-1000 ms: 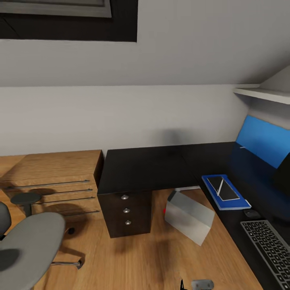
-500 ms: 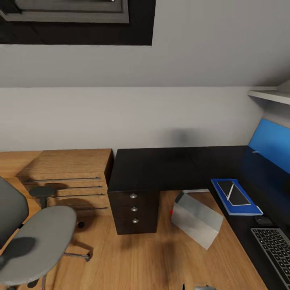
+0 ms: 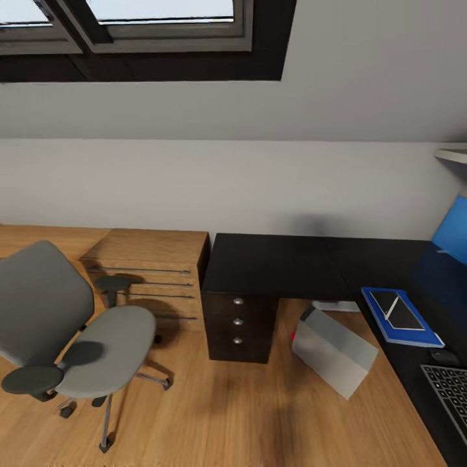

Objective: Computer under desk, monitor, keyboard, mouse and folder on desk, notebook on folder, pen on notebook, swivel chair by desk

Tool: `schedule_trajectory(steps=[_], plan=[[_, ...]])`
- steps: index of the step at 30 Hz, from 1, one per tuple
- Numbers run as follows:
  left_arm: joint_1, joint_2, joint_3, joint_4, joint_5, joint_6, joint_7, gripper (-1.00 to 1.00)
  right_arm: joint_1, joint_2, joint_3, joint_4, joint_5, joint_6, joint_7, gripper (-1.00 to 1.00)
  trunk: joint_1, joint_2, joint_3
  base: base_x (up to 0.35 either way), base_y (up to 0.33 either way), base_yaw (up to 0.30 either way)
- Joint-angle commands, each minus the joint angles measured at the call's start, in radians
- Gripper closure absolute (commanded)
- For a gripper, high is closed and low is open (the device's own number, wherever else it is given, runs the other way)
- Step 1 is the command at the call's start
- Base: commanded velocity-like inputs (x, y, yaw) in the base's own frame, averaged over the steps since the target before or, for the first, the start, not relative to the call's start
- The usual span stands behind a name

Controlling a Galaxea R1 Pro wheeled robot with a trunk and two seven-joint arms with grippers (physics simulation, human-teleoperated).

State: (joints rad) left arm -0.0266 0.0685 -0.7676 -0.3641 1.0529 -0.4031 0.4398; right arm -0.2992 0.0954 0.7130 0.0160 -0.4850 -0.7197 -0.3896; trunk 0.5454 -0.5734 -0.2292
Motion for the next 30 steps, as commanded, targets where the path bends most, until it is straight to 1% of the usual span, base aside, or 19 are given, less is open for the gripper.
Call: schedule_trajectory(steps=[1,5,11,16,20,21,24,26,30], plan=[[-0.001,0.003,-0.009,-0.002,0.007,-0.003,0.007,-1.00,0.005,-0.004,0.010,0.003,-0.003,-0.024,-0.005,-1.00,-0.004,0.006,0.002,-0.034,0.000,0.221],[-0.001,0.006,-0.008,-0.002,0.007,-0.001,0.005,-1.00,0.018,-0.014,0.010,0.005,-0.003,-0.049,-0.006,-1.00,-0.019,0.034,0.017,-0.018,0.000,0.213],[-0.001,0.006,-0.007,-0.002,0.008,0.000,0.003,-1.00,0.048,-0.019,0.010,0.005,-0.004,-0.070,-0.007,-1.00,-0.042,0.076,0.043,-0.005,0.000,0.181],[-0.001,0.006,-0.007,-0.002,0.008,0.001,0.001,-1.00,0.060,-0.025,0.009,0.006,-0.005,-0.095,-0.011,-1.00,-0.061,0.111,0.066,-0.001,0.000,0.146],[-0.001,0.006,-0.008,-0.001,0.010,0.001,0.001,-1.00,0.062,-0.036,0.009,0.006,-0.006,-0.100,-0.012,-1.00,-0.077,0.139,0.084,0.000,0.000,0.134],[-0.001,0.006,-0.007,-0.001,0.010,0.001,0.001,-1.00,0.066,-0.044,0.008,0.006,-0.005,-0.102,-0.012,-1.00,-0.080,0.146,0.088,0.000,0.000,0.091],[-0.001,0.007,-0.007,-0.001,0.010,0.000,0.000,-1.00,0.068,-0.055,0.008,0.006,-0.006,-0.103,-0.011,-1.00,-0.092,0.167,0.101,0.000,0.000,0.060],[-0.001,0.007,-0.007,-0.001,0.010,0.000,0.000,-1.00,0.069,-0.065,0.008,0.006,-0.007,-0.104,-0.010,-1.00,-0.095,0.173,0.104,0.000,0.000,0.021],[-0.001,0.006,-0.007,-0.001,0.010,0.000,-0.001,-1.00,0.069,-0.073,0.008,0.005,-0.008,-0.104,-0.009,-1.00,-0.095,0.173,0.105,0.000,0.000,0.027]])
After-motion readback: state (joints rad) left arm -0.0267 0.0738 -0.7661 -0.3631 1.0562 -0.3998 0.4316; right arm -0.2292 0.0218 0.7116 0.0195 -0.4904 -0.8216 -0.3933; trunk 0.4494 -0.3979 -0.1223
